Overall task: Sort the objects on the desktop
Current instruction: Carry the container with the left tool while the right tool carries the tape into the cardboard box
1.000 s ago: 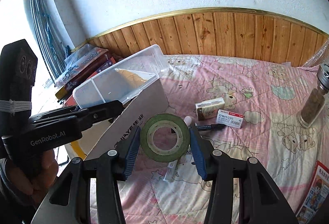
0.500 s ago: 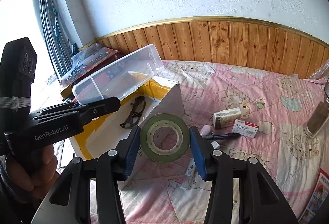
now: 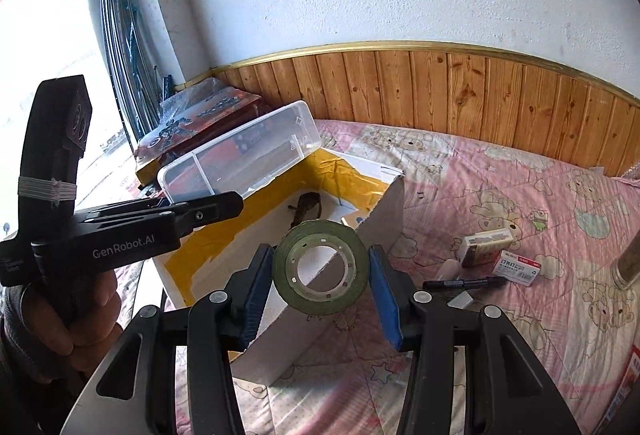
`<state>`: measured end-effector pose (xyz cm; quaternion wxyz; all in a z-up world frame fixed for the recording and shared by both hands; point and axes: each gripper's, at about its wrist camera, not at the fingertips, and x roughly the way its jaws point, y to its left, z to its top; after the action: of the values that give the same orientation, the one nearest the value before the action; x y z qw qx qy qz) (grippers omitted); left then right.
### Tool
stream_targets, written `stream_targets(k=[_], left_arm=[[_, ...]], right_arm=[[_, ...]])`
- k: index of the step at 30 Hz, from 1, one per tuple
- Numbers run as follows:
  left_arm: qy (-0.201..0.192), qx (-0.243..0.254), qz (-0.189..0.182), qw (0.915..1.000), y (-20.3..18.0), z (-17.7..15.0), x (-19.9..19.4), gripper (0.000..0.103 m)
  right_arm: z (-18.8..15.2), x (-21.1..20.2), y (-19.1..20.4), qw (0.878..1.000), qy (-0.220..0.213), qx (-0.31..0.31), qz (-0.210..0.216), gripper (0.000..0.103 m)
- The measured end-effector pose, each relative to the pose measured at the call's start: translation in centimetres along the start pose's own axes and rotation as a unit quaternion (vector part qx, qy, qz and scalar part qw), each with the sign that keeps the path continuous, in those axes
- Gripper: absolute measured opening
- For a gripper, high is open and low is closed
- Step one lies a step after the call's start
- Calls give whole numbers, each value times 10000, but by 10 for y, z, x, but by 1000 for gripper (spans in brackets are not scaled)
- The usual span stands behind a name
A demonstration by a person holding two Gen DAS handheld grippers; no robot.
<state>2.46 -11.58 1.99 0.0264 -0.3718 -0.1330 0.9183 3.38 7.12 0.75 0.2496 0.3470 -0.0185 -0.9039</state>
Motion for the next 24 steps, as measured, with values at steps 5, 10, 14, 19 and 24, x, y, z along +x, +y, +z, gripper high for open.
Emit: stream_targets(k=[5,10,14,19,24], left_arm=[[169,-102,123,9997,22,0,4,30],[478,-248,245,9982,42,-3,18,30],[665,-261,385,9967,55,-6,29,30],[890,-308,512,9942,69,-12,42,30],[1110,-389,606,9912,85,-17,53,30]], right_arm=[[3,10,9,9997,121,41,192,49],[12,22,19,9994,230,-168,196,49],[13,40,31,9978,449,-439,200,49],[15,66,43,9945,729,-713,234,49],[19,94,55,9894,1007,-1026,197,49]])
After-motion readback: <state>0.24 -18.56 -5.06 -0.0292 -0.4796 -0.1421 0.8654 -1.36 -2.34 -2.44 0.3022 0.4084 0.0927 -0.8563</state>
